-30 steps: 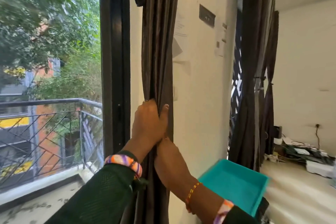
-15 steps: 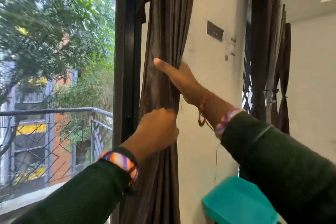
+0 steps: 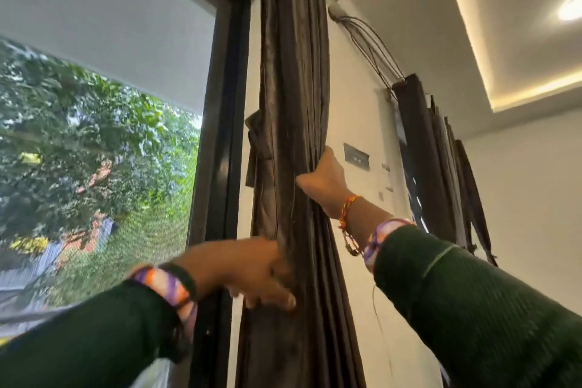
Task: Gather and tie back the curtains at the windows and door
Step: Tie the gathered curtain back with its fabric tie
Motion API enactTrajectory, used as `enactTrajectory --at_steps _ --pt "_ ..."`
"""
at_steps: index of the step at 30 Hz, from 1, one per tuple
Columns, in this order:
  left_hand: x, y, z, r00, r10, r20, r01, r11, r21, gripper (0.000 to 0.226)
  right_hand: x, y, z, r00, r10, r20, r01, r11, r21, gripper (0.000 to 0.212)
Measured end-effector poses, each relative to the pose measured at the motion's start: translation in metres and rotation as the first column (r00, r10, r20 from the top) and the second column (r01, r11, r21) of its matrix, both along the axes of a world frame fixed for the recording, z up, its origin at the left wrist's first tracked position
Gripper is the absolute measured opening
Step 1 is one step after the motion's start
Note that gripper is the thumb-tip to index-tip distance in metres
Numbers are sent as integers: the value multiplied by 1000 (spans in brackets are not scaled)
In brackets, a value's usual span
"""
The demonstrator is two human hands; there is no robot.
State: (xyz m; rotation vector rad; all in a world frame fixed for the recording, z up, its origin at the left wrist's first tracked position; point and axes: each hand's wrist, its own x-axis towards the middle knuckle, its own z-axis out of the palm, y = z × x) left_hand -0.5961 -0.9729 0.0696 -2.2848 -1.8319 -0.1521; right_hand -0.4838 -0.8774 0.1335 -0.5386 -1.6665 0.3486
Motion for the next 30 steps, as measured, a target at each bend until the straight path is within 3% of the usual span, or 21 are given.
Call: enactTrajectory --at_steps 2,4,6,8,10,14,19,22,24,27,30 --pt "-24 4 36 994 30 109 -60 957 285 19 0 1 5 999 33 -17 -33 999 38 56" --pt "-35 5 69 949 -64 309 -132 809 572 20 -1 1 13 998 49 -31 -47 997 55 52" --pt "-37 4 97 864 -231 448 -212 640 739 21 -2 0 21 998 45 -31 -43 997 62 50" --pt "-42 11 121 829 -235 508 -309 565 765 31 -5 -2 26 999 46 -28 -45 997 65 48" --pt "-50 20 140 837 -133 530 -388 538 748 41 -9 -1 27 998 55 -11 -55 997 58 47" --pt "-62 33 158 826 -125 549 -382 593 709 38 -15 7 24 996 87 10 -88 994 63 48" --pt "-72 51 163 803 24 595 -499 573 650 21 -21 32 23 995 98 19 -100 990 96 46" --pt "-68 67 161 779 29 626 -518 592 617 13 -28 48 23 994 85 64 -91 991 97 47" --pt "-64 78 159 779 37 626 -539 548 640 14 -34 56 23 994 59 88 -70 990 121 50" --pt "-57 87 160 797 58 601 -569 403 717 14 -39 70 25 995 -41 92 25 984 178 56" --pt "-33 87 161 840 80 536 -523 376 764 19 -42 73 23 985 -129 112 99 965 244 55"
